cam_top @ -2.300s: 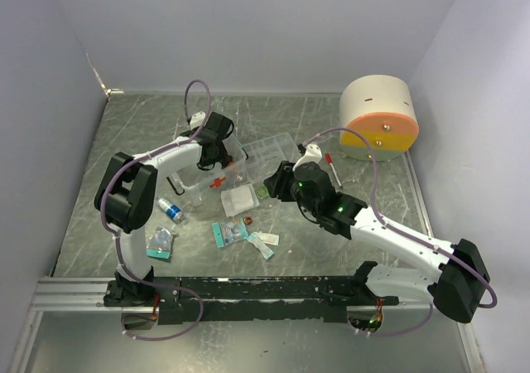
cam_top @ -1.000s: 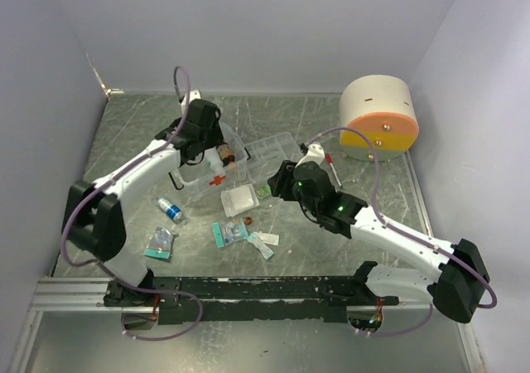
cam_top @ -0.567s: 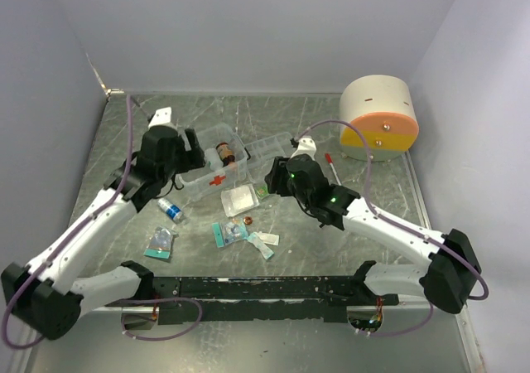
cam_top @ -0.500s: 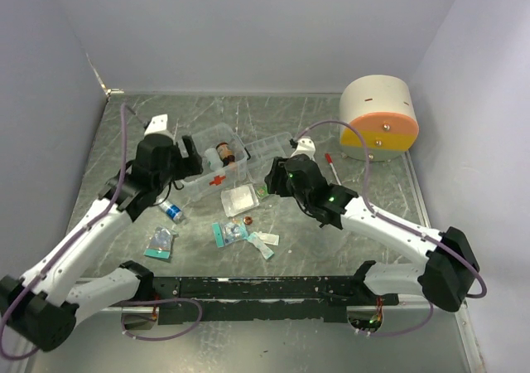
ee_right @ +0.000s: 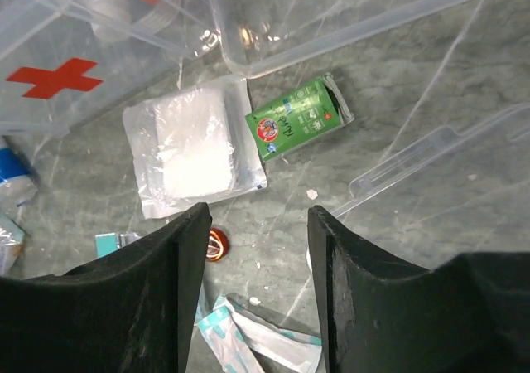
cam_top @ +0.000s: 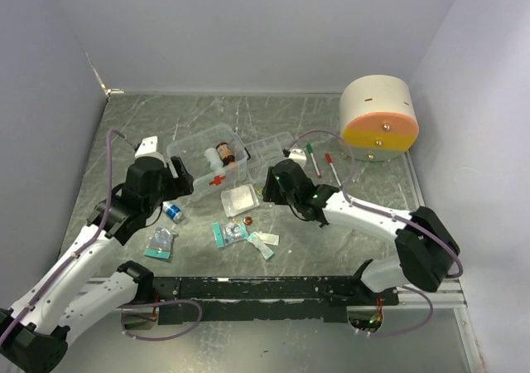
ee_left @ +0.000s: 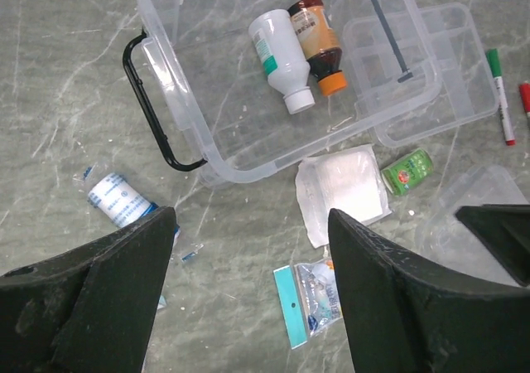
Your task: Organize the medicine kit
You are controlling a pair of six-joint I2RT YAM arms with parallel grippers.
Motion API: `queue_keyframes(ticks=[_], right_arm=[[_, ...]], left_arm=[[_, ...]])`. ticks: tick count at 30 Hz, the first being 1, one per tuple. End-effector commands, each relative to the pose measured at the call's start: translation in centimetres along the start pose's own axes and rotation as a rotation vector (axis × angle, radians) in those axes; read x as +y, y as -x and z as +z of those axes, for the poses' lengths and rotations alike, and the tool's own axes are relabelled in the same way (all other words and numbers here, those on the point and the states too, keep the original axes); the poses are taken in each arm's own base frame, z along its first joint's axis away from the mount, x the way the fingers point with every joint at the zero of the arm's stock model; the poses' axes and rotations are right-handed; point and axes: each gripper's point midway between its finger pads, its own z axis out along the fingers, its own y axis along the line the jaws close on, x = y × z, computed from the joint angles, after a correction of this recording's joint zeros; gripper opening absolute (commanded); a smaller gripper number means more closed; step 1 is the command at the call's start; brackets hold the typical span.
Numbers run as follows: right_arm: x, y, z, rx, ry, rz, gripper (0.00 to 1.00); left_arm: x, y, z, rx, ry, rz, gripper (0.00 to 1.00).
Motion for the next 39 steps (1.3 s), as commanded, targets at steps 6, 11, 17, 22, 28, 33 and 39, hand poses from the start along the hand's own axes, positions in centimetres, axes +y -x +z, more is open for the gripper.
queue_keyframes(ticks=[6,11,17,22,28,33,39], right_arm=[[2.6,-3.2,3.6,0.118,0.089,0.047,0.46],[2.8,-3.9,5.2,0.136,0.083,0.044,0.44],[3.9,-4.7,6.9,0.165,0.113,0.026,0.43],[3.3,-5.3,8.6,0.164,0.058,-0.005,0.39],[2.0,-5.6,9.1,0.154,-0.003,-0.032,0.23],[2.1,-5.1,7.9,0.133,0.024,-0.022,0.06],[2.5,-4.5,6.5,0.119,0.059,0.002,0.00]], left_arm=[[-1.4,-0.4,0.3,-0.003,-0.081,-0.040,0.81],[-1.9,0.0,0.5,-0.001,-0.092,-0.043,0.80],[-2.0,0.4,0.2,-0.012,-0.096,-0.052,0.80],[-2.2,0.6,0.0,-0.019,-0.107,-0.067,0.80],[-2.6,0.7,0.0,-0.011,-0.117,-0.072,0.80],[-2.9,0.9,0.0,-0.015,-0.133,-0.073,0.80],[-3.6,0.5,0.4,-0.005,-0.167,-0.100,0.80]])
